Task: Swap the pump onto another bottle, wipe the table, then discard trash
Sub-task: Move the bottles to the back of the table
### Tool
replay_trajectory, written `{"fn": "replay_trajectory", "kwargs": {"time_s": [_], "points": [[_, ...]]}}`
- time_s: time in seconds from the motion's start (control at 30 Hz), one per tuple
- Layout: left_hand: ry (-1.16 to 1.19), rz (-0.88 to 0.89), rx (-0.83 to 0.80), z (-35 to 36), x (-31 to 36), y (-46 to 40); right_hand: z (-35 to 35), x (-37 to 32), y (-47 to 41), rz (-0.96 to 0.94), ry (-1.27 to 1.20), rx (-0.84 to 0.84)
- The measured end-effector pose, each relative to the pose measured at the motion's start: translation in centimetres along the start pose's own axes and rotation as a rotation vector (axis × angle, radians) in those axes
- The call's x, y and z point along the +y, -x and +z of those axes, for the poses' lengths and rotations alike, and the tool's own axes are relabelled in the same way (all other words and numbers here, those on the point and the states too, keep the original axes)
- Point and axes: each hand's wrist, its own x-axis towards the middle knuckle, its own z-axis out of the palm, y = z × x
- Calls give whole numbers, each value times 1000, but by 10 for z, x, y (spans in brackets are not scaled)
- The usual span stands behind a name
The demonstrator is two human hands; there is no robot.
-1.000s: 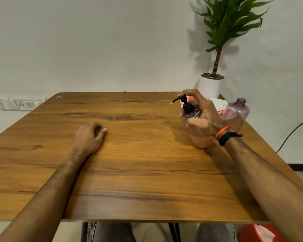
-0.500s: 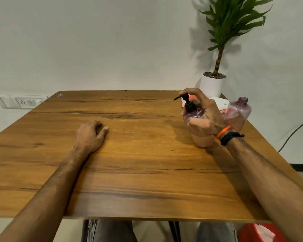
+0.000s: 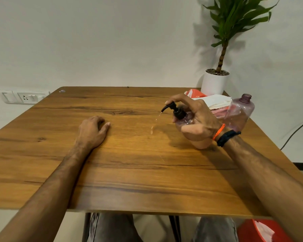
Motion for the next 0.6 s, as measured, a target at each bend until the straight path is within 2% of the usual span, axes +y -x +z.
{"fn": "replay_trajectory", "kwargs": {"time_s": [0.2,0.37,0.6], "points": [[3,3,0,-1,1,1,1,-1,3,36,21,16],[16,-10,3,-1,0,1,0,3,2,121,-119,178],[15,-17,-5,-2,1,3,13,13,-9,214,-180,382]]}}
